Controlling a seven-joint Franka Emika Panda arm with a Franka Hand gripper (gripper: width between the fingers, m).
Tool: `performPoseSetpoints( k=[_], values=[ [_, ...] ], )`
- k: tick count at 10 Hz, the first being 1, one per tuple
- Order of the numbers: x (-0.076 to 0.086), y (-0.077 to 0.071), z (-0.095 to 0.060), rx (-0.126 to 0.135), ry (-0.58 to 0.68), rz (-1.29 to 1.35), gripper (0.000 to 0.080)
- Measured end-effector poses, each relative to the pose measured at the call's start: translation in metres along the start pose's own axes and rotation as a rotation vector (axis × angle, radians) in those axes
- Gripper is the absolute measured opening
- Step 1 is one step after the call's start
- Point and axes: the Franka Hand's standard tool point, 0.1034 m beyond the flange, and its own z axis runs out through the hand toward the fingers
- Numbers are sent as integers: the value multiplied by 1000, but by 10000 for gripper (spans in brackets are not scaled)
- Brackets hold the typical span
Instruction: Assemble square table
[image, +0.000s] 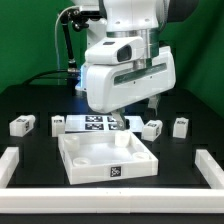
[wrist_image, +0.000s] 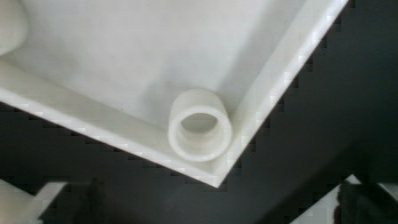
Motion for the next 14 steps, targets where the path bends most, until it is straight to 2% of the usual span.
performPoseSetpoints(
  k=[4, 5, 6, 7, 9, 10, 11, 14],
  values=[
    [0, 0, 1, 0, -1, -1, 649],
    [-5, 2, 1, -7, 3, -47, 649],
    [-24, 4, 1, -19, 6, -129, 649],
    [-46, 5, 2, -18, -3, -237, 649],
    [-66, 6, 3, -89, 8, -378, 649],
    [-75, 8, 7, -141, 6, -529, 649],
    [-78, 6, 8, -122, -12, -557, 649],
    [-79, 9, 8, -131, -47, -761, 649]
  ],
)
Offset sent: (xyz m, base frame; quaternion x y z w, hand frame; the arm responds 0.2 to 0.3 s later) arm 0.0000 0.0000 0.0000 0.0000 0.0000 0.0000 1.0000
